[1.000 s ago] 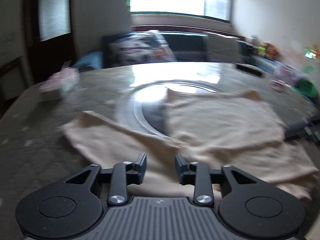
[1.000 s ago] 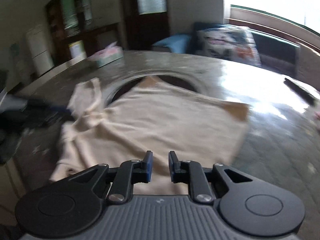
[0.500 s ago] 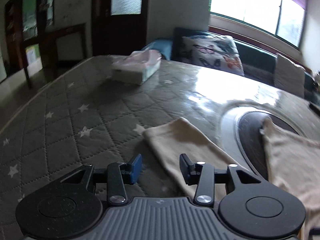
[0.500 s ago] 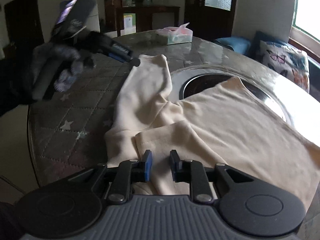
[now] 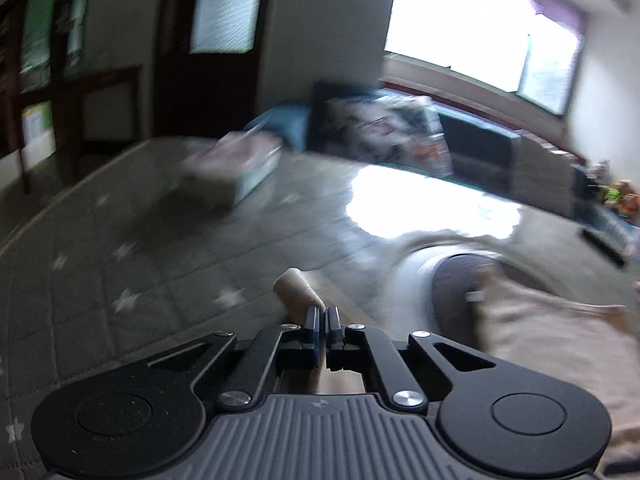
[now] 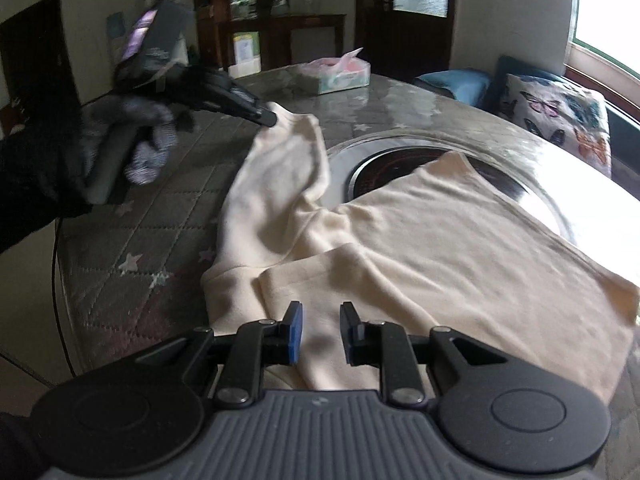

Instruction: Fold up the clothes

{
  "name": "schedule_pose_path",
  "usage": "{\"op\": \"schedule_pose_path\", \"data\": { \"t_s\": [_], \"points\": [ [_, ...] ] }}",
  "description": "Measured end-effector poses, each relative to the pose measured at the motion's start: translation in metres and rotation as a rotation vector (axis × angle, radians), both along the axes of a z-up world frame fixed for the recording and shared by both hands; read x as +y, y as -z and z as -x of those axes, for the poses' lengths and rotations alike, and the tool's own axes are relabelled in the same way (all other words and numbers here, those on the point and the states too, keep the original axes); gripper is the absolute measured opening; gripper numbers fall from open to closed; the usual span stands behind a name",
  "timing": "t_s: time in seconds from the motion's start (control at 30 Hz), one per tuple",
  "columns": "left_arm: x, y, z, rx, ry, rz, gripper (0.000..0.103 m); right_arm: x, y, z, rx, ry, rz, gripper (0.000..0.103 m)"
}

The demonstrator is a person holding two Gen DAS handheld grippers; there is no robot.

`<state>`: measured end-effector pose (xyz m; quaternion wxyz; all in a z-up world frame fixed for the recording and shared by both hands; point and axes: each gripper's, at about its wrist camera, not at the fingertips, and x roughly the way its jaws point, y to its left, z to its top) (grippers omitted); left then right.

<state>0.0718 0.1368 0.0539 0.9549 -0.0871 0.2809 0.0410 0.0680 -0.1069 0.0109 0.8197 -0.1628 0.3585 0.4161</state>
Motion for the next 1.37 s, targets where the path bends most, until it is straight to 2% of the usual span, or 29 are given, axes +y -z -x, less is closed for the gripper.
{"op": "schedule_pose_path", "data": {
  "t_s": [0.13,0.3,0.47,0.57,0.7,0.83,0.93,0.97,1.03,1.1,1.2,1.37],
  "points": [
    [-0.02,-0.017,0.01,-0.059,0.085,0.008,0.002,-0.025,-0.009,-0.006,0.022,0.079,-0.046,0.02],
    [-0.081,-0.034,0.037,-0.113,0.321,-0.021,0.002,-0.067,-0.025,-0.012,0.037,0.189,-0.102,0.02],
    [-0.134,-0.023,0.054,-0.079,0.532,-0.052,0.003,-0.109,-0.037,-0.011,0.036,0.294,-0.14,0.02],
    [-0.154,-0.009,0.06,-0.035,0.606,-0.079,0.003,-0.129,-0.04,-0.01,0.047,0.351,-0.164,0.02],
    [-0.146,-0.005,0.067,-0.028,0.584,-0.11,0.007,-0.143,-0.037,-0.01,0.091,0.387,-0.2,0.02],
    [-0.138,0.0,0.074,-0.02,0.561,-0.142,0.01,-0.136,-0.028,-0.01,0.131,0.369,-0.214,0.02],
    [-0.133,0.003,0.079,-0.015,0.544,-0.166,0.035,-0.122,-0.02,-0.008,0.164,0.338,-0.21,0.02],
    [-0.131,0.004,0.08,-0.013,0.538,-0.174,0.041,-0.117,-0.018,-0.007,0.174,0.325,-0.205,0.02],
    [-0.127,0.006,0.084,-0.009,0.527,-0.189,0.044,-0.11,-0.013,-0.005,0.193,0.305,-0.199,0.02],
    [-0.113,0.008,0.086,0.006,0.473,-0.198,0.052,-0.102,-0.008,-0.003,0.211,0.292,-0.192,0.021],
    [-0.089,0.012,0.089,0.038,0.375,-0.2,0.053,-0.094,-0.002,-0.003,0.241,0.291,-0.193,0.032],
    [-0.067,0.024,0.097,0.083,0.301,-0.179,0.057,-0.081,0.009,-0.003,0.267,0.318,-0.166,0.031]
  ]
}}
